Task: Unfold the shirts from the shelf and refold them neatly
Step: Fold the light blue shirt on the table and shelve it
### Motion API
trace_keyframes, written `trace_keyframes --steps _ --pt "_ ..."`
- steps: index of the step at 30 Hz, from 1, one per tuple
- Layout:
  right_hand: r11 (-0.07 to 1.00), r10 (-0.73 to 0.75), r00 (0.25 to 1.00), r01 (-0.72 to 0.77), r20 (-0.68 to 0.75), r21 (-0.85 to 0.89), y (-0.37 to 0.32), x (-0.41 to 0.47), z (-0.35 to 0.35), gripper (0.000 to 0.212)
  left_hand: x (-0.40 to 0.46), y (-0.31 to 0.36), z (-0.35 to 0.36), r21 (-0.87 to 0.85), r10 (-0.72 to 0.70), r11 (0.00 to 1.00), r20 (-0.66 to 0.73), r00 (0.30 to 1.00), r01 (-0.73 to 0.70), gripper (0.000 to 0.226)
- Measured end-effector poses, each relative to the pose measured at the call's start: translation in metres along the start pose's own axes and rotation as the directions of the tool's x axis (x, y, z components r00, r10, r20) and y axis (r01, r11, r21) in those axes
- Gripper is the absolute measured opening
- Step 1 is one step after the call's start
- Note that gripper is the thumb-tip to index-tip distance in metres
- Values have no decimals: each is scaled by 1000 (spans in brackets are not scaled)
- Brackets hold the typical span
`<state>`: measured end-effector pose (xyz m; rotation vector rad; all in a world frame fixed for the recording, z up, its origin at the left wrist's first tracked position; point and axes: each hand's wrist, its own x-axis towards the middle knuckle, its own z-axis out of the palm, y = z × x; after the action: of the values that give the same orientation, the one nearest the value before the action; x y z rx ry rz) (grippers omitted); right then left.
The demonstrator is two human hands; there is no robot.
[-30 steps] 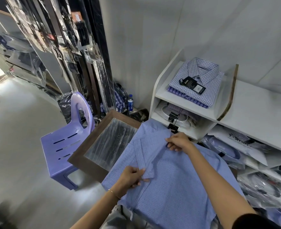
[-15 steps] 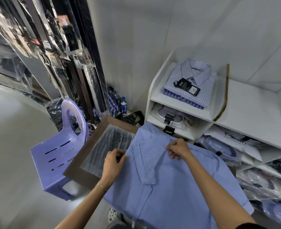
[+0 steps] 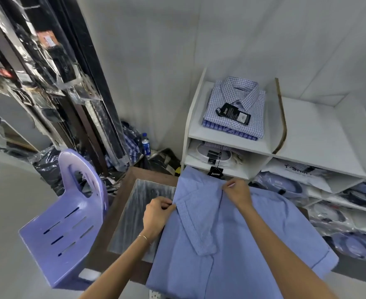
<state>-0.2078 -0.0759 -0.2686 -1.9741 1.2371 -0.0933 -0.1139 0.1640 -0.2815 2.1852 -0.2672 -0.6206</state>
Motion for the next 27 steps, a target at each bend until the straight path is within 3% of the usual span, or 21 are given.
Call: trace_keyframes --steps 3,7,12,15,18,23,27 --pt "995 -97 995 97 -24 -22 -10 10 5 8 12 9 2 16 1 1000 20 1000 -1 19" --pt "986 -165 985 165 50 4 -27 37 16 15 29 17 2 35 4 999 72 997 -6 14" --pt "992 -126 954 114 272 58 -51 76 40 17 55 21 -20 -6 -43 999 352 935 48 17" --pt "997 -19 916 -14 401 79 -64 97 57 18 70 22 -30 -9 20 1000 124 992 -19 20" --pt "992 69 885 -110 461 63 -74 108 66 20 83 26 -30 -56 62 996 -85 994 -67 17" --pt "992 116 821 -122 559 -27 -80 123 73 17 112 49 -12 10 99 995 -66 993 -98 18" --pt "982 19 824 -123 566 145 -85 130 77 10 140 70 14 77 52 996 18 999 -53 20"
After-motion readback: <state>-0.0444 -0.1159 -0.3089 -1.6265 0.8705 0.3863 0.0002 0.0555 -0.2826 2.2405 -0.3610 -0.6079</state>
